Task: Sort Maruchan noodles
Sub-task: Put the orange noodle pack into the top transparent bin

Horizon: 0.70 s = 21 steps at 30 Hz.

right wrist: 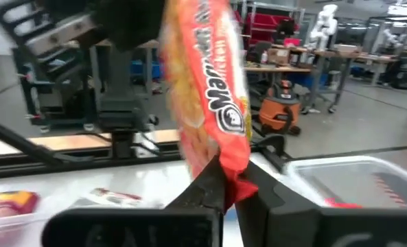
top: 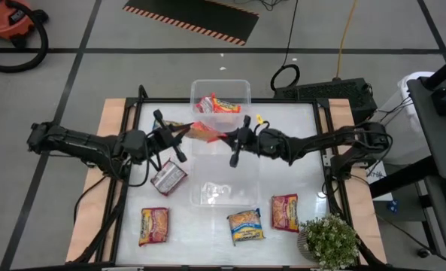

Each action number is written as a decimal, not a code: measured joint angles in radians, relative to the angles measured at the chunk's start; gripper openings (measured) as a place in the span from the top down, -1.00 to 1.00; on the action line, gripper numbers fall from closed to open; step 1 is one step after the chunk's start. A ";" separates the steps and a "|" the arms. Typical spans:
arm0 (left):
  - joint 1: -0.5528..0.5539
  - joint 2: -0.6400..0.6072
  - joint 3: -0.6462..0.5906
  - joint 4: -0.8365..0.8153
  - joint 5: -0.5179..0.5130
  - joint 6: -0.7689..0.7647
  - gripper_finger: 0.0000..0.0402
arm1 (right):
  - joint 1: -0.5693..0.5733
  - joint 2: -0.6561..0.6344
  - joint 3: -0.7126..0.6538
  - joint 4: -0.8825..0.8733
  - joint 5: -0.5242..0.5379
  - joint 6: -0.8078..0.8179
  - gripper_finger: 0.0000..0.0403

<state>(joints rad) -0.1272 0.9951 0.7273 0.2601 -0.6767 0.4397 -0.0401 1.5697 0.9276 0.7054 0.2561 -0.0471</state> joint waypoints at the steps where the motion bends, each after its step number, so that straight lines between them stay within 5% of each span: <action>1: 0.011 0.000 0.000 0.000 0.004 0.003 1.00 | -0.014 -0.014 0.000 -0.019 -0.002 -0.003 0.96; 21: 0.402 0.177 0.000 0.225 0.303 0.086 1.00 | -0.378 -0.128 0.058 -0.189 -0.330 0.027 1.00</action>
<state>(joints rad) 0.2751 1.1725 0.7269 0.4855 -0.3733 0.5259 -0.4178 1.4418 0.9856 0.5161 -0.0736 -0.0197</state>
